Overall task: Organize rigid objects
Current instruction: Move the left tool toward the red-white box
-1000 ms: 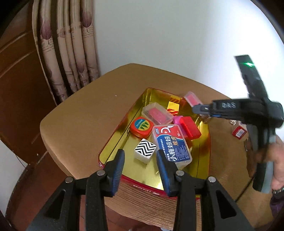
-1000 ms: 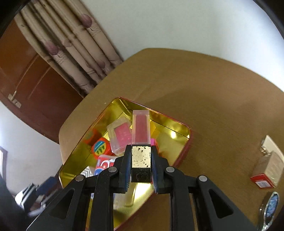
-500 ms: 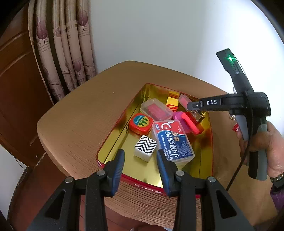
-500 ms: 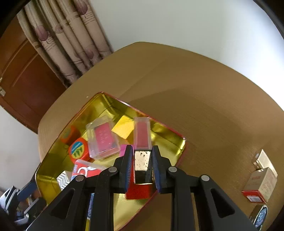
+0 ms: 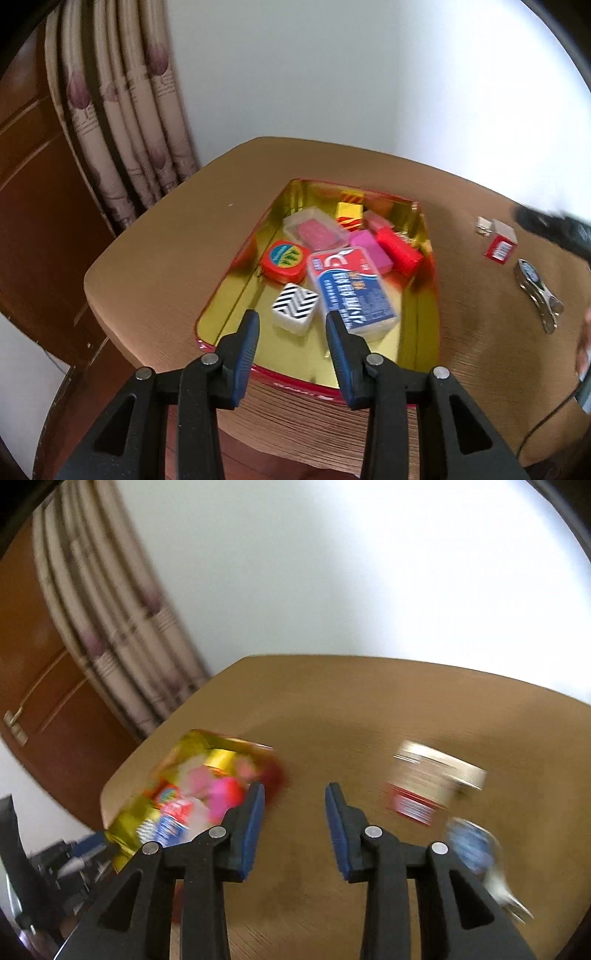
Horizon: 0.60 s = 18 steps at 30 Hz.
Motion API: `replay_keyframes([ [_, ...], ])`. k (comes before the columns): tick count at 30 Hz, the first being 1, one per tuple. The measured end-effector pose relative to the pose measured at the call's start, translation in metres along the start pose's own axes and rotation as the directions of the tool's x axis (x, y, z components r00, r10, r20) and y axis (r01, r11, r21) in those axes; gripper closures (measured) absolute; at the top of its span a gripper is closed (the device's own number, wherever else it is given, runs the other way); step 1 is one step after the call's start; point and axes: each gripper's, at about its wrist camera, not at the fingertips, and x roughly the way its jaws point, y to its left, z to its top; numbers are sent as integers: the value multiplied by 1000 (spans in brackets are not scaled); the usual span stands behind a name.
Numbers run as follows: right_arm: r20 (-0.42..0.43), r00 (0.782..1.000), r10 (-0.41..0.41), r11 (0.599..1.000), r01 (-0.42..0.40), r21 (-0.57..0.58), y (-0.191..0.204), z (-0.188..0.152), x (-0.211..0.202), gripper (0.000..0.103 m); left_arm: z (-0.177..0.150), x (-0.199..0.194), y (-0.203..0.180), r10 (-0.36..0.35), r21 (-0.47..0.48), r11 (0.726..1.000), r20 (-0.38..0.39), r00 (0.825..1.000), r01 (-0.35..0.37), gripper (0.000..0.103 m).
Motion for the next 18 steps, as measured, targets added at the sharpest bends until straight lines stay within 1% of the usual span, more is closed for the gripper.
replay_keyframes([
  [1,12,999,-44,999,44,11,-16,-5,-15,63,1,-3,-3,-17,7,1000,1,1000,17,65],
  [2,20,994,-106,994,106,15,-34,-12,-30,54,2,-7,-9,-48,17,999,-5,999,49,65],
  [4,29,975,-220,975,220,8,-64,-25,-52,42,5,-13,-20,-124,42,991,-24,992,125,64],
  [5,25,956,-294,956,294,-2,-83,-33,-62,42,7,-16,-28,-153,57,986,-29,988,155,64],
  [6,13,938,-348,938,348,-9,-99,-38,-67,42,8,-18,-36,-182,77,980,-36,983,184,61],
  [7,-6,919,-394,919,394,-13,-114,-45,-72,42,11,-20,-46,-212,98,972,-43,976,215,58],
  [8,-25,905,-424,906,424,-8,-131,-51,-75,42,16,-23,-57,-236,120,963,-45,971,240,56],
  [9,-39,896,-443,896,444,8,-146,-58,-79,42,22,-25,-70,-261,137,954,-45,964,265,53],
  [10,-45,892,-449,893,450,20,-154,-62,-81,42,31,-26,-84,-307,150,938,-60,950,313,45],
  [12,-52,888,-457,887,460,48,-171,-71,-85,42,45,-23,-108,-374,156,910,-88,923,384,44],
  [14,-47,891,-452,888,454,69,-180,-77,-87,42,63,-15,-135,-415,174,888,-101,904,426,42],
  [15,-45,895,-443,892,445,80,-181,-79,-87,42,70,-9,-148,-418,195,880,-115,901,434,42],
  [17,-38,904,-426,899,428,91,-186,-83,-87,43,84,6,-177,-405,232,873,-142,903,428,42],
  [18,-34,906,-421,902,423,91,-187,-83,-87,43,89,12,-189,-413,247,864,-153,898,439,42],
])
